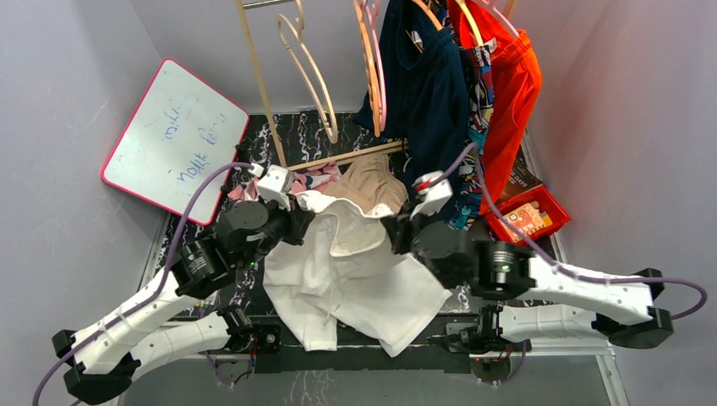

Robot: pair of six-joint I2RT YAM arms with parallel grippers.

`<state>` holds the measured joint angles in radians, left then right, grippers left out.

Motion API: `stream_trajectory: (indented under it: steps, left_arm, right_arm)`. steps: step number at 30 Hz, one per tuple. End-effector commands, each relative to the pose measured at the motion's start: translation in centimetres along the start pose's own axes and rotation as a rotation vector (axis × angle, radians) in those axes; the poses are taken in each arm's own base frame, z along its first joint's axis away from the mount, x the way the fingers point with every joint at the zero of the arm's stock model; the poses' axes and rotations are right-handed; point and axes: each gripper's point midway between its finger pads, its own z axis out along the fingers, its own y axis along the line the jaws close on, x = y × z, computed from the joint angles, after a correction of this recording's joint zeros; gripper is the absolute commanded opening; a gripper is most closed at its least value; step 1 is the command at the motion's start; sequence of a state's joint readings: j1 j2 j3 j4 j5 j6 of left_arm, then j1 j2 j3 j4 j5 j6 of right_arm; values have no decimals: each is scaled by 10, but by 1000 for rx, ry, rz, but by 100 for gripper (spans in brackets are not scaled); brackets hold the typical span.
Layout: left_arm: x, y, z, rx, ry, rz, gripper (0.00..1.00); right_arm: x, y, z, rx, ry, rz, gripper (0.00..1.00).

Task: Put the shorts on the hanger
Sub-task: Adjust the shorts at the center of the board.

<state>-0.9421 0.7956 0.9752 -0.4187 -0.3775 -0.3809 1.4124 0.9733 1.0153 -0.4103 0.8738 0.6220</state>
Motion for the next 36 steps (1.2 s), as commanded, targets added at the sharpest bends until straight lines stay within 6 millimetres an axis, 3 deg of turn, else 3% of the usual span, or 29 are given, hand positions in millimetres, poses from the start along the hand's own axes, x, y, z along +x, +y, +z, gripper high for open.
stream_trajectory:
  steps: [1, 2, 4, 8, 10, 14, 17, 19, 21, 24, 27, 29, 31, 34, 36]
  left_arm:
    - [-50, -47, -44, 304, -130, 5, 0]
    - [-63, -57, -57, 366, -166, 1, 0]
    - [-88, -72, -83, 473, -232, -6, 0]
    - [-99, -92, -113, 626, -254, 9, 0]
    - [-101, -99, -127, 691, -261, 11, 0]
    - [-123, -108, -167, 805, -327, 25, 0]
    - [-135, -106, -182, 815, -369, 35, 0]
    - [-131, -96, -166, 731, -353, 35, 0]
    - [-118, -80, -134, 591, -310, 16, 0]
    - [-84, -55, -74, 364, -193, 7, 0]
    - [-35, -36, -16, 181, -35, 45, 0]
    - [-14, -29, 9, 116, 14, 48, 0]
    - [-5, -20, 24, 64, 18, 27, 0]
    - [2, 2, 34, -17, -4, -25, 0]
    - [17, 22, 44, -76, 33, -70, 0]
  right_arm:
    - [-117, 11, -44, -106, -212, -111, 0]
    - [-139, 16, -56, -140, -233, -100, 0]
    - [-155, 20, -69, -184, -246, -103, 0]
    - [-155, 6, -72, -145, -253, -118, 0]
    - [-155, 11, -79, -212, -248, -131, 0]
    - [-181, 25, -113, -395, -315, -106, 0]
    - [-193, 21, -118, -379, -344, -95, 0]
    - [-182, 15, -102, -296, -320, -127, 0]
    - [-164, 10, -77, -179, -277, -172, 0]
    - [-139, 3, -48, -44, -246, -216, 0]
    - [-113, -7, -12, 32, -190, -220, 0]
    - [-95, -29, 25, 23, -93, -149, 0]
    - [-77, -65, 50, 54, -30, -58, 0]
    - [-60, -103, 58, 156, -45, -4, 0]
    - [-47, -129, 61, 250, -30, 16, 0]
